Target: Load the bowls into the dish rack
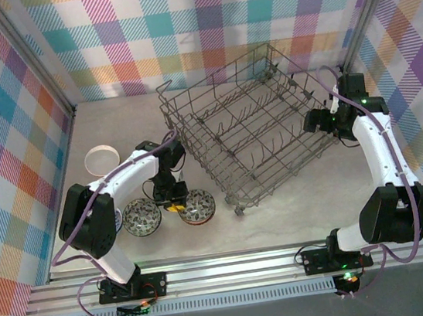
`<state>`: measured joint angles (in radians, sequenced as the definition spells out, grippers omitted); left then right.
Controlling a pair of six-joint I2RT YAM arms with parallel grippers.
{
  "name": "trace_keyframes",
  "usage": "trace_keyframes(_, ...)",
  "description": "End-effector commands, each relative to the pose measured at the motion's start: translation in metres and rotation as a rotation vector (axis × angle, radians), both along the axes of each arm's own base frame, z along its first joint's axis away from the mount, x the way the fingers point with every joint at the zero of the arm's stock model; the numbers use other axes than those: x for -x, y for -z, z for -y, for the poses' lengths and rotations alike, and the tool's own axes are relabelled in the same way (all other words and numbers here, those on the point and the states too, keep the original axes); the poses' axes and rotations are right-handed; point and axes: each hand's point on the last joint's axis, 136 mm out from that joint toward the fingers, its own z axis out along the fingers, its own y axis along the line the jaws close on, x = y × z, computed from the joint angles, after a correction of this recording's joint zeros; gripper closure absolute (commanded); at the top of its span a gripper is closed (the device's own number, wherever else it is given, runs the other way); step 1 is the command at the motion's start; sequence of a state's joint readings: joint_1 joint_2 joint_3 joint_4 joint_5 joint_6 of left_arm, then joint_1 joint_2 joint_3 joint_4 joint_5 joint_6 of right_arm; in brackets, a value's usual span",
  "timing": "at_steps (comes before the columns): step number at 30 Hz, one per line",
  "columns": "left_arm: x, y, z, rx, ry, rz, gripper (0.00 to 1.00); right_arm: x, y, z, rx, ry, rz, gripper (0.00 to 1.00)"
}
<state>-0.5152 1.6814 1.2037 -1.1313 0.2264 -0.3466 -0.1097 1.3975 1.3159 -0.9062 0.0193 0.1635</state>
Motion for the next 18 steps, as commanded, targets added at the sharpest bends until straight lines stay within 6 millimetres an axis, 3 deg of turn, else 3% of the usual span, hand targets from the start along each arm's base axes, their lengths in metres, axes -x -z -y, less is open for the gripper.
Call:
trace_keyframes(1, 0.001, -0.007, 0.007, 0.017, 0.02, -0.018, 0.86, -0.001, -0.003, -0.002, 0.007, -0.014, 0.02, 0.01)
trace_keyframes(12, -0.007, -0.019, 0.009, 0.02, 0.042, 0.016, 0.88, -0.002, -0.003, -0.004, -0.003, -0.024, 0.027, 0.01)
trace_keyframes(18, -0.006, -0.015, 0.004, -0.009, 0.064, 0.009, 0.88, -0.003, -0.002, -0.005, -0.007, -0.031, 0.026, 0.01)
